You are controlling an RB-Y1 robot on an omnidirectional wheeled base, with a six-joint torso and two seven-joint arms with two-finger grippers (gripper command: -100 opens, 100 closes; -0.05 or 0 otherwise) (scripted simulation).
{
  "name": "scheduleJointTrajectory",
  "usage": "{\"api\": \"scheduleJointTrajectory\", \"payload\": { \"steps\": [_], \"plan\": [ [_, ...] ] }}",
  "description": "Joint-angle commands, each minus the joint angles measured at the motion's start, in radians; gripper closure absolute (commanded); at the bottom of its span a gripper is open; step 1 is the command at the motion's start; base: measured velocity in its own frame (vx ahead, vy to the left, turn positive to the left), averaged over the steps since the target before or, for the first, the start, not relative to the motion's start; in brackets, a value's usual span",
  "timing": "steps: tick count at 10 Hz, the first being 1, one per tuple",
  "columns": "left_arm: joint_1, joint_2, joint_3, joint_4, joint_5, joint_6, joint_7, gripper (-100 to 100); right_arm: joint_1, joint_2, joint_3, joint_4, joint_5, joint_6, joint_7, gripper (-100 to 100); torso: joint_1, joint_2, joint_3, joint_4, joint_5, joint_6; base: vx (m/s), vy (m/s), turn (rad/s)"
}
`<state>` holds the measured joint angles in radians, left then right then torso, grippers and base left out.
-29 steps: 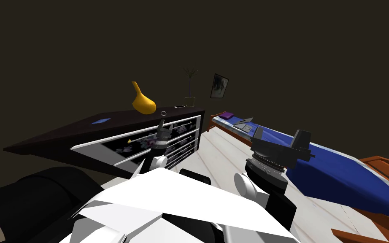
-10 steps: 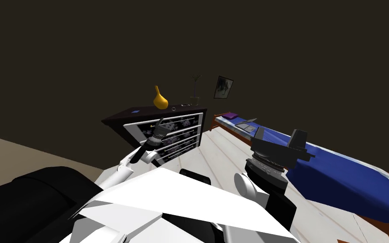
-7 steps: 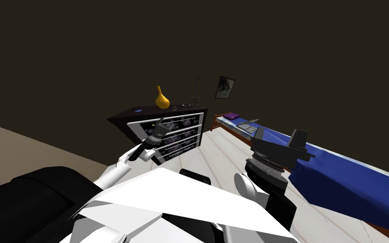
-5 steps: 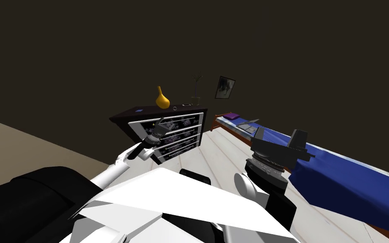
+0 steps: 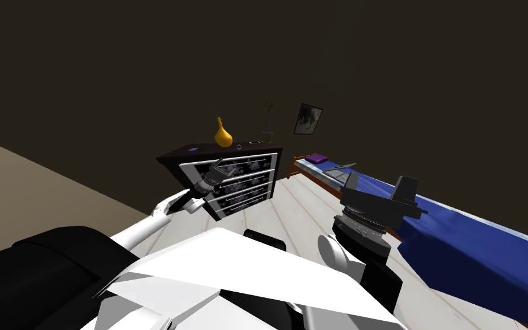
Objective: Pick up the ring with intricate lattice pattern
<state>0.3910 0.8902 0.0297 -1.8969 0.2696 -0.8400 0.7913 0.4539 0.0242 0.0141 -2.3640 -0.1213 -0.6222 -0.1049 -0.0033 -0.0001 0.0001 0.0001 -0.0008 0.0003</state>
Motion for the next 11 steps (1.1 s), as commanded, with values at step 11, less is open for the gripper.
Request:
{"api": "scheduleJointTrajectory", "payload": {
  "steps": [11],
  "plan": [
    [-0.031,0.319,-0.029,0.192,-0.02,-0.164,0.266,-100,0.0,0.0,0.0,0.0,0.0,0.0,0.0,0,-0.001,-0.004,-0.002,-0.001,0.0,0.0,0.02,-0.04,0.062]
  ]
}}
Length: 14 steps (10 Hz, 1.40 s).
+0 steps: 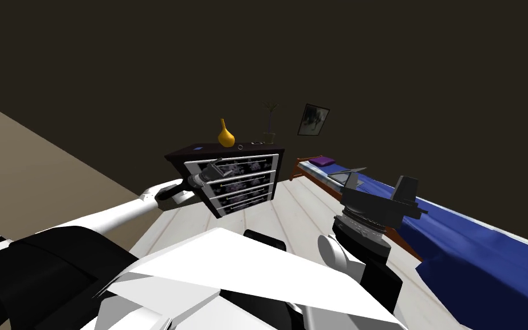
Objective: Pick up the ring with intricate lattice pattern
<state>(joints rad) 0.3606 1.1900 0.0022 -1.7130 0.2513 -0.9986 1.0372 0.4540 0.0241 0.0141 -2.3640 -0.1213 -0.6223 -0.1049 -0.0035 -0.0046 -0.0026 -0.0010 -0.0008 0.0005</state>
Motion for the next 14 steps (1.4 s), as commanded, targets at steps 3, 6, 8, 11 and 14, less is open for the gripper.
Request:
{"api": "scheduleJointTrajectory", "payload": {
  "steps": [3,6,8,11,14],
  "plan": [
    [-0.005,0.105,-0.012,0.057,-0.011,-0.046,0.09,-100,0.0,0.0,0.0,0.0,0.0,0.0,0.0,0,0.001,0.001,0.0,0.0,0.001,0.0,0.04,-0.025,0.049],
    [-0.007,0.184,-0.024,0.106,-0.021,-0.085,0.153,-100,0.0,0.0,0.0,0.0,0.0,0.0,0.0,0,0.001,0.0,0.0,0.0,0.0,0.0,0.047,-0.031,0.055],
    [-0.009,0.245,-0.036,0.154,-0.033,-0.123,0.212,-100,0.0,0.0,0.0,0.0,0.0,0.0,0.0,0,0.001,-0.001,0.0,0.0,0.0,0.0,0.075,-0.032,0.077],
    [-0.009,0.328,-0.049,0.202,-0.046,-0.16,0.276,-100,0.0,0.0,0.0,0.0,0.0,0.0,0.0,0,0.001,-0.001,-0.001,0.0,0.0,0.0,0.065,-0.035,0.041],
    [-0.008,0.406,-0.062,0.248,-0.059,-0.196,0.333,-100,0.0,0.0,0.0,0.0,0.0,0.0,0.0,0,0.001,-0.001,-0.001,0.0,0.001,0.0,0.062,-0.028,0.046]
  ]
}}
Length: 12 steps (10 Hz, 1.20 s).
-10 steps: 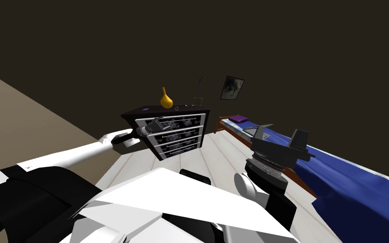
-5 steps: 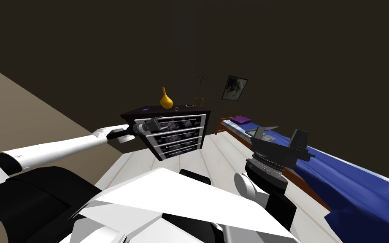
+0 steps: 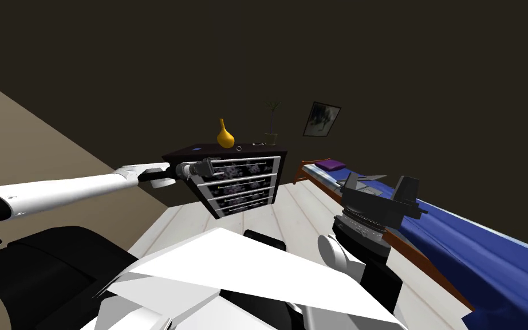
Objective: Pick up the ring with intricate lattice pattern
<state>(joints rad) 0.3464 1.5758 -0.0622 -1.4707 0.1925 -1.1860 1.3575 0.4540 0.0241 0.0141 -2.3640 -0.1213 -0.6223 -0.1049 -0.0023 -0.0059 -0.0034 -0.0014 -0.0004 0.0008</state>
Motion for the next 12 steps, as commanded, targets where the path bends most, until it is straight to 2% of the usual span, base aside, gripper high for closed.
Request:
{"api": "scheduleJointTrajectory", "payload": {
  "steps": [1,2,3,4,5,6,7,8,9,10,11,12],
  "plan": [
    [0.007,0.05,-0.011,0.05,-0.014,-0.043,0.05,-100,0.0,0.0,0.0,0.0,0.0,0.0,0.0,0,0.0,0.0,0.0,0.0,0.0,0.0,0.108,-0.048,0.071],
    [0.007,0.08,-0.011,0.052,-0.014,-0.043,0.067,-100,0.0,0.0,0.0,0.0,0.0,0.0,0.0,0,-0.001,-0.002,-0.001,0.0,0.0,0.0,0.097,-0.049,0.059],
    [0.007,0.096,-0.011,0.052,-0.014,-0.043,0.067,-100,0.0,0.0,0.0,0.0,0.0,0.0,0.0,0,-0.001,-0.002,-0.001,0.0,0.0,0.0,0.039,-0.018,0.002],
    [0.008,0.133,-0.024,0.096,-0.029,-0.075,0.115,-100,0.0,0.0,0.0,0.0,0.0,0.0,0.0,0,0.0,0.001,0.0,0.0,0.0,0.0,0.077,-0.013,0.071],
    [0.008,0.162,-0.024,0.096,-0.029,-0.075,0.119,-100,0.0,0.0,0.0,0.0,0.0,0.0,0.0,0,0.001,0.0,0.0,0.0,0.0,0.0,0.087,-0.034,0.052],
    [0.01,0.194,-0.036,0.138,-0.044,-0.106,0.157,-100,0.0,0.0,0.0,0.0,0.0,0.0,0.0,0,0.0,-0.001,0.0,0.0,0.0,0.0,0.102,-0.051,0.065],
    [0.01,0.224,-0.036,0.139,-0.044,-0.106,0.166,-100,0.0,0.0,0.0,0.0,0.0,0.0,0.0,0,-0.001,-0.002,-0.001,0.0,0.0,0.0,0.102,-0.04,0.052],
    [0.01,0.235,-0.036,0.139,-0.044,-0.106,0.166,-100,0.0,0.0,0.0,0.0,0.0,0.0,0.0,0,-0.001,-0.002,-0.001,-0.001,0.0,0.0,0.051,-0.024,-0.002],
    [0.011,0.271,-0.047,0.181,-0.06,-0.134,0.21,-100,0.0,0.0,0.0,0.0,0.0,0.0,0.0,0,0.0,0.0,0.0,0.0,0.0,0.0,0.081,-0.037,0.061],
    [0.011,0.298,-0.047,0.181,-0.06,-0.134,0.21,-100,0.0,0.0,0.0,0.0,0.0,0.0,0.0,0,0.0,0.0,0.0,0.0,0.0,0.0,0.084,-0.046,0.053],
    [0.012,0.331,-0.058,0.222,-0.076,-0.161,0.25,-100,0.0,0.0,0.0,0.0,0.0,0.0,0.0,0,-0.001,-0.001,0.0,0.0,0.0,0.0,0.113,-0.056,0.067],
    [0.012,0.36,-0.058,0.222,-0.076,-0.161,0.25,-100,0.0,0.0,0.0,0.0,0.0,0.0,0.0,0,-0.002,-0.002,-0.001,0.0,0.0,0.0,0.107,-0.042,0.039]
  ]
}}
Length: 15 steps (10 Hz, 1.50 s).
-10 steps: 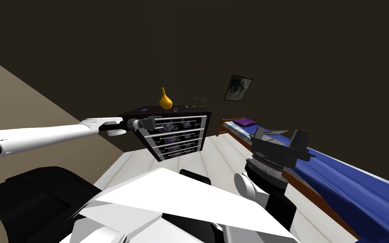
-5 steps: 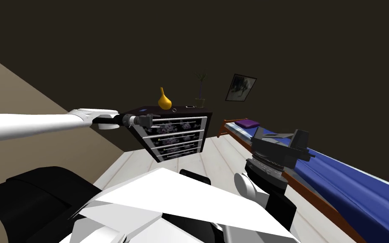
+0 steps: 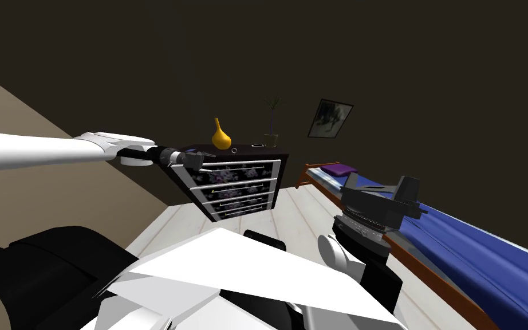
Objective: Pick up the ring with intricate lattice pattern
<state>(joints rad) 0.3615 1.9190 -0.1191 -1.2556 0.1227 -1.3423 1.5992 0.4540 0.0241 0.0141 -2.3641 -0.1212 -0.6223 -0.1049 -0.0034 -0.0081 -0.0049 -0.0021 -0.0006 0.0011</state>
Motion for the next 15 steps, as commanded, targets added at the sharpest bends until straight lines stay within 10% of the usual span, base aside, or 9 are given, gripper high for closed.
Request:
{"api": "scheduleJointTrajectory", "payload": {
  "steps": [1,15],
  "plan": [
    [-0.003,0.05,-0.011,0.046,-0.022,-0.029,0.045,-100,0.0,0.0,0.0,0.0,0.0,0.0,0.0,0,0.0,0.0,0.0,0.0,0.0,0.0,0.141,-0.051,0.049],
    [0.018,0.371,-0.08,0.288,-0.165,-0.151,0.208,-100,0.0,0.0,0.0,0.0,0.0,0.0,0.0,0,-0.004,-0.008,-0.005,-0.002,-0.001,0.0,0.14,-0.062,0.036]
  ]
}}
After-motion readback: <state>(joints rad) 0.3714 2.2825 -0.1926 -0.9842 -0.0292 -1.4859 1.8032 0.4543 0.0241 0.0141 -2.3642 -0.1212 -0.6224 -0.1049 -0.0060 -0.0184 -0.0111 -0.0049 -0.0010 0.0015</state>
